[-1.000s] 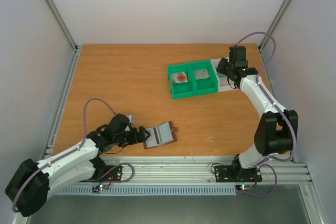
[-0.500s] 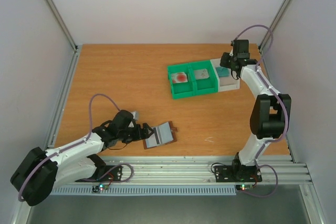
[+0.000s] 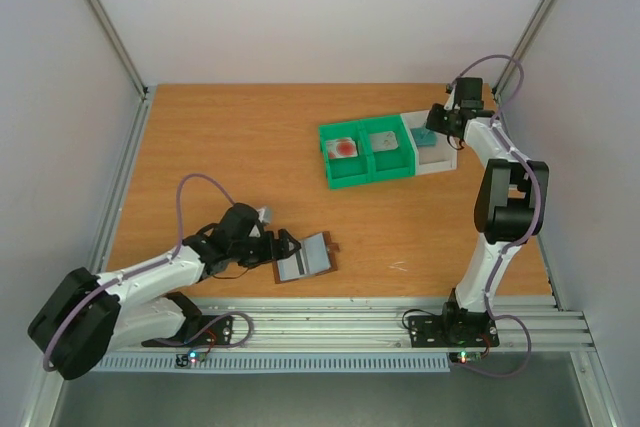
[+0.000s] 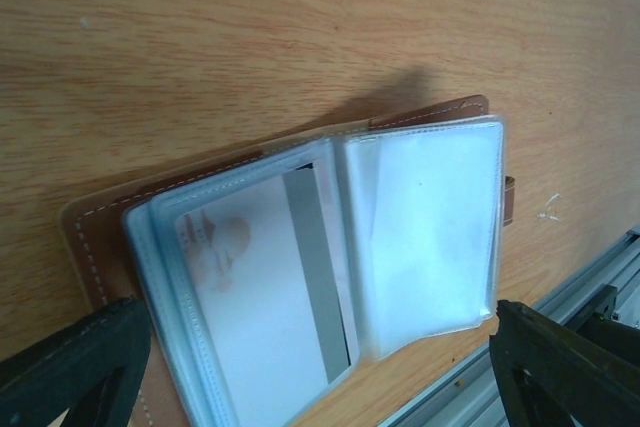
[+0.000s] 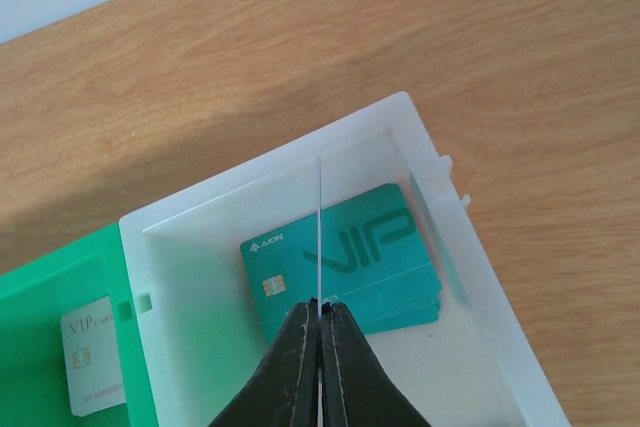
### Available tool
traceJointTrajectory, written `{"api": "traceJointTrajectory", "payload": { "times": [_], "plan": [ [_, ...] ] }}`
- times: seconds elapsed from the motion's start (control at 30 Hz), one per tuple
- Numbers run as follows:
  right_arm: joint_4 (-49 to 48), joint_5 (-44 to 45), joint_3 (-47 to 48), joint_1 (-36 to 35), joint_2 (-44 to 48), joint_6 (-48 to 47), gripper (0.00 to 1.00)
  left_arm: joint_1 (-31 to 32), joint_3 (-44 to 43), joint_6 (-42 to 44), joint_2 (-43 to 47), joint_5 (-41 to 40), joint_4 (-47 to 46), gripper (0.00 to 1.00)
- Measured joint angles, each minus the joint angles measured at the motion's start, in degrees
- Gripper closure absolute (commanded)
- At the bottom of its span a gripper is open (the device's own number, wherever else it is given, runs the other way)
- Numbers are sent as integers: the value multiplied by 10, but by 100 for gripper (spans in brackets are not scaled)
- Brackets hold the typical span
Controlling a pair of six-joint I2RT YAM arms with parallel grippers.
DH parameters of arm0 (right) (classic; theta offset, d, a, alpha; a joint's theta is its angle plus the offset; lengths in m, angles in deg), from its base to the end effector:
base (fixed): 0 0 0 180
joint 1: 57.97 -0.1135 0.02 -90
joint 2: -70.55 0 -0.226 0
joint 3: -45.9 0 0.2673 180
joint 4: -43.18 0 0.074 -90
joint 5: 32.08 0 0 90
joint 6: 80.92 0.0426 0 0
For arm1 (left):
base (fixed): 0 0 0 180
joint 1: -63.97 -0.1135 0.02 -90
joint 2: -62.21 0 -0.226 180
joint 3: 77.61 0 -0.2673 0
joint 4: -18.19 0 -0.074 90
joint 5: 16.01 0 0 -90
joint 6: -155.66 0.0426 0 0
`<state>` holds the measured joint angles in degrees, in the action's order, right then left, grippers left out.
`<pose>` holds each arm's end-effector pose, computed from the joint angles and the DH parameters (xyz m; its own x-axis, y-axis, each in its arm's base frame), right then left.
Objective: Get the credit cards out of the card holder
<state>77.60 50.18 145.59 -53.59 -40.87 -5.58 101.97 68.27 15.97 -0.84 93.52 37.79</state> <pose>0.4439 -0.0282 0.1857 -0.6912 -0.1986 -0.6948 -0.1988 0.9767 -0.0814 0.1702 -0.1510 0.1001 -0.9575 -0.1640 -0.2374 0.0380 0.7441 -0.6670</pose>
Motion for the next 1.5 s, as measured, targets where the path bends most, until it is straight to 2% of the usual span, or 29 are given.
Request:
{"api": "traceJointTrajectory", "payload": {
  "times": [0.23,0.63,1.17,1.5],
  "plan": [
    [-1,-57,8,14,-24,0,99,0,-9,0,-10,7,-1,7],
    [-4,-103,48,21,-72,6,95,0,-9,-10,-11,6,-1,8],
    [49,-95,110,28,-115,13,87,0,-46,-5,12,-1,44,9],
    [103,-63,153,28,-148,22,78,0,-46,-4,24,-5,71,9]
  ]
}}
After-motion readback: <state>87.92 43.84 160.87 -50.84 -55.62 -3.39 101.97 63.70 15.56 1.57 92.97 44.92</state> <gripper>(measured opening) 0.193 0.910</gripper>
